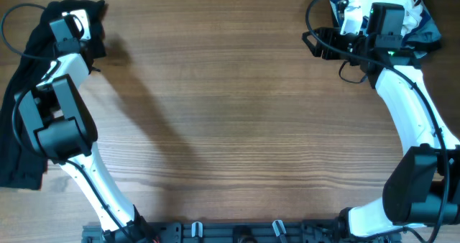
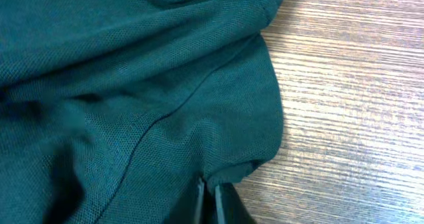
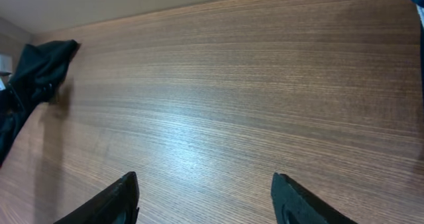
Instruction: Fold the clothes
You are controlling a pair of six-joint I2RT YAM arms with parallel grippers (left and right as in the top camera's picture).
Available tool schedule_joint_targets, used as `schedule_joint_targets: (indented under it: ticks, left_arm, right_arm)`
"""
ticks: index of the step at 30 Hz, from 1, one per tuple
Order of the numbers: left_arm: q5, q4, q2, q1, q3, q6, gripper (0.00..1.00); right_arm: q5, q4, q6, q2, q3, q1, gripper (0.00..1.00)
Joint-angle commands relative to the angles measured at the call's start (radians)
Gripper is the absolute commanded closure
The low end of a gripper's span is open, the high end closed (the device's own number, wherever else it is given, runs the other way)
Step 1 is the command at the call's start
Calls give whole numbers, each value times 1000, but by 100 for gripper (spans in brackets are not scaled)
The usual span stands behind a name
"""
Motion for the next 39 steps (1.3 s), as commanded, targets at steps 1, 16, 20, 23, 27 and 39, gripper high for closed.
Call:
schedule_joint_targets:
  ticks: [1,16,20,23,27,39]
  left_arm:
    - [9,-6,6,-7,9,-132,96]
    - [35,-117,-825,-422,14,-241,96]
    - [37,-15,-857,-488,14,-311,96]
    - [61,21,-853,-553,14,-318,96]
    - [62,-55,-807,-612,14,-318,96]
    - [70,21,-652,-893,14,-344,96]
  right_arm:
    - [9,3,0,14,16,5,45]
    - [-43,77,51,14,16,5,63]
    - [-145,76,48,14,16,5,63]
    - [-203,76,13,14,16,15,63]
    - [-255,80,-21,13,19,17,63]
    - [-194,113,43,-124,24,-138,62]
